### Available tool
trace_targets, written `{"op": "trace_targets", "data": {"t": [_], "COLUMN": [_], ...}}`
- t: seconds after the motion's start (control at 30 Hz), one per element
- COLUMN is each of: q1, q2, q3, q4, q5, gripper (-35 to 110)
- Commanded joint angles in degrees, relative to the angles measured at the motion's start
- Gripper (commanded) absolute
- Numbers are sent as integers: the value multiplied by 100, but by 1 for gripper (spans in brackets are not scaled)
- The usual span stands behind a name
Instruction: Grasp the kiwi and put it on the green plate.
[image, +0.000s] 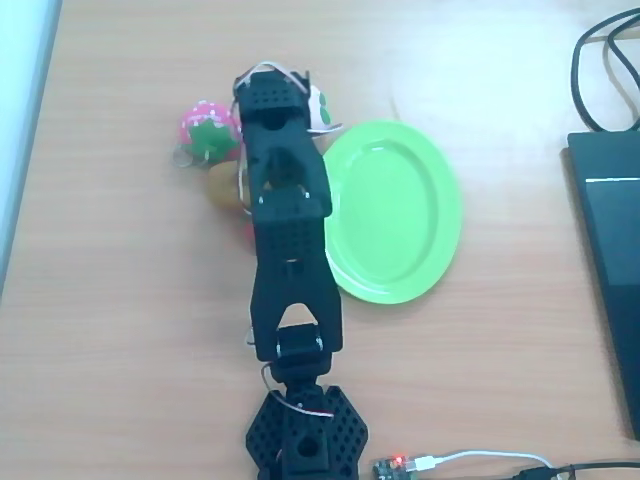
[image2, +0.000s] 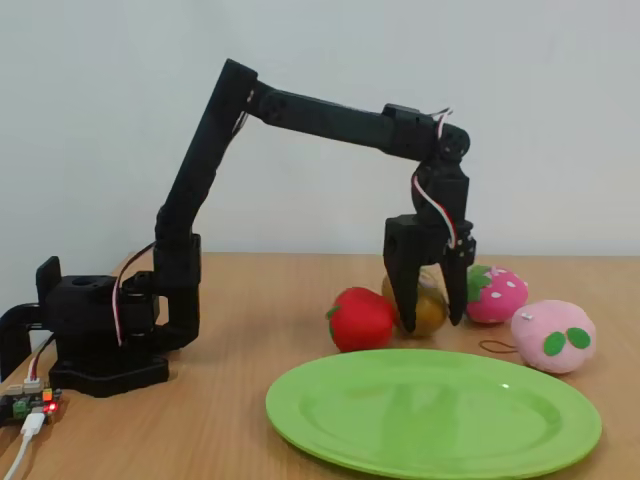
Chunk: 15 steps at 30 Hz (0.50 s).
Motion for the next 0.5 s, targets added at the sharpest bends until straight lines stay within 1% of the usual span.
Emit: {"op": "trace_targets", "data": {"t": [0.0,0.17,0.23,0.33,0.47], "q1": [-237,-299,-299,-299,-299], "q2": [97,88,88,88,88], "q3": [-53,-343,-580,-1046,-1600], "q4": [149,193,264,580,958], "q5": [-185,-167,-105,-202,-211], "gripper": [27,26,23,30,31]}}
